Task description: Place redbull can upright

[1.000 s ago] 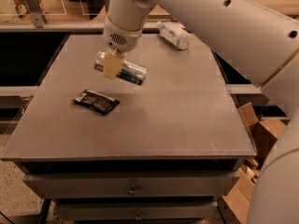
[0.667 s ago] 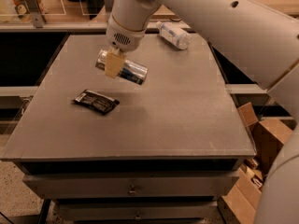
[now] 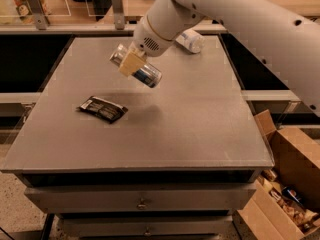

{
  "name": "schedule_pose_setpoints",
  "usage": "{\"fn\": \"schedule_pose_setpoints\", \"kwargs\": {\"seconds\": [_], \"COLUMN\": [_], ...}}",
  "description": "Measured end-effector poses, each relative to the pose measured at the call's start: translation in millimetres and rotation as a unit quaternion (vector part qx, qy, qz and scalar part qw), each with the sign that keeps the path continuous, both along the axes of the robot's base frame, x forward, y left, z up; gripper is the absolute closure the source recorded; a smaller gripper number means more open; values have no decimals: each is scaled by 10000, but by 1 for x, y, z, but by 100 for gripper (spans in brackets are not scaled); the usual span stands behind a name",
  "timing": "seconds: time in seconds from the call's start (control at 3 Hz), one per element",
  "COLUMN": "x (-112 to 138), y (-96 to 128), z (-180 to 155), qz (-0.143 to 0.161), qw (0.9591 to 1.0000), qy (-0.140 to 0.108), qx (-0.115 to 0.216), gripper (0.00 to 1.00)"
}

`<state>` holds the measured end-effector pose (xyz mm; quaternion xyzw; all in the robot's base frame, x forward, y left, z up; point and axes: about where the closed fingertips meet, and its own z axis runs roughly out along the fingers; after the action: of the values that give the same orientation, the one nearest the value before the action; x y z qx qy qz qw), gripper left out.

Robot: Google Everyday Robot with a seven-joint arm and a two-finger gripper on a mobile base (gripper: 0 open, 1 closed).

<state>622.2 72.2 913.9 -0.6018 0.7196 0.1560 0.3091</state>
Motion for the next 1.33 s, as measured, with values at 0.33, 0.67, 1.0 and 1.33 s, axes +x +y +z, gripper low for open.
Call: {"fn": "schedule_pose_setpoints", "kwargs": {"seconds": [0.33, 0.67, 1.0, 1.33], "x": [10, 15, 19, 25], "y": [-10, -26, -42, -60], "z": [4, 8, 9, 6], "qz": [7, -24, -82, -32], "qw": [9980, 9920, 9842, 9729], "qy": [-76, -118, -171, -197], "qx": [629, 1256, 1761, 2304], "gripper": [100, 100, 100, 100]}}
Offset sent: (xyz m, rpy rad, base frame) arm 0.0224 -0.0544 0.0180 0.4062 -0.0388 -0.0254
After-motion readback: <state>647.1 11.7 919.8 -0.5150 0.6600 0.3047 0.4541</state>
